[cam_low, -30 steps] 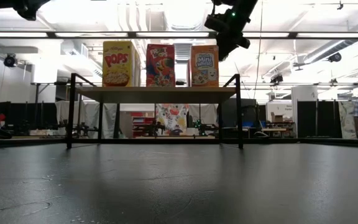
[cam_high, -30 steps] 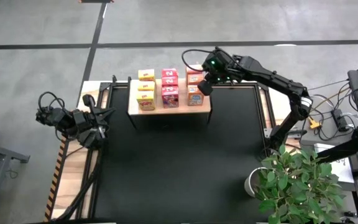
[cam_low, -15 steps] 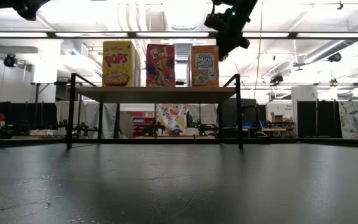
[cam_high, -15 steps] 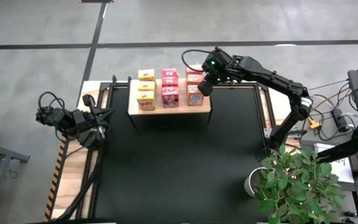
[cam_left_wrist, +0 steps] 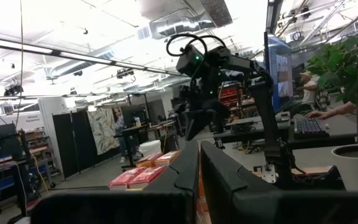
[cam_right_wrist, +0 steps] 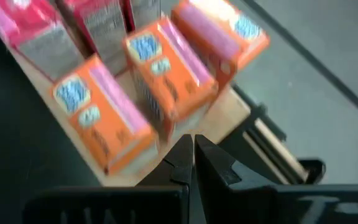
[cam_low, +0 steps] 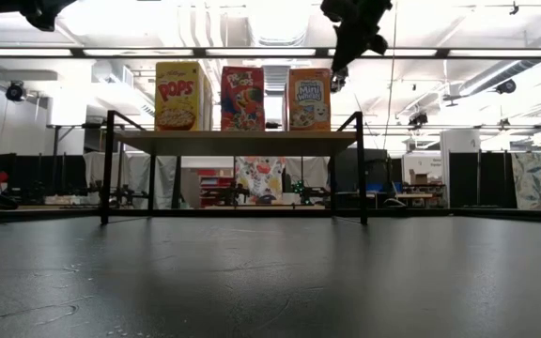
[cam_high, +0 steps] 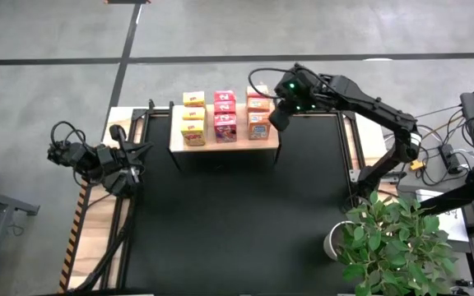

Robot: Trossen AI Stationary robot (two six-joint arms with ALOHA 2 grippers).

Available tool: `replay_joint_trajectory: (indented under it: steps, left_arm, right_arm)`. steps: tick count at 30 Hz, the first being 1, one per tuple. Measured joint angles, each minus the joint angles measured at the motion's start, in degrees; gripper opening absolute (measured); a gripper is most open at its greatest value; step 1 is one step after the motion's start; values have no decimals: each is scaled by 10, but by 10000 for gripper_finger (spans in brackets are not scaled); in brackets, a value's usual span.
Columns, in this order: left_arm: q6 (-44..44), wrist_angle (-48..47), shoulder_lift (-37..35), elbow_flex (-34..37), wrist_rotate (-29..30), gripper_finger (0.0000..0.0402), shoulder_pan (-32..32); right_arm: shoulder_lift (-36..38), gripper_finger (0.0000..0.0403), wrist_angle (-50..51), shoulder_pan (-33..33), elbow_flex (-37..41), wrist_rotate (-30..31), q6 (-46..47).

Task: Stack cereal on shelf
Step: Adjust the orange cereal boxes on the shelf

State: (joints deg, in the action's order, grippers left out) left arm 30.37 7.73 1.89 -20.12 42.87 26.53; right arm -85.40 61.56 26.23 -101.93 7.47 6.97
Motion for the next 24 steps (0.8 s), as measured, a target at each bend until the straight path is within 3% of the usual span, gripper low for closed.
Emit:
replay_joint_trajectory:
  steps: [6,24]
  left_arm:
    - [0,0,0,0,0,0,0]
    - [-3,0,0,0,0,0,0]
  right_arm:
    - [2,9,43,-16,4,0,28]
    - [0,9,18,-40,20,0,36]
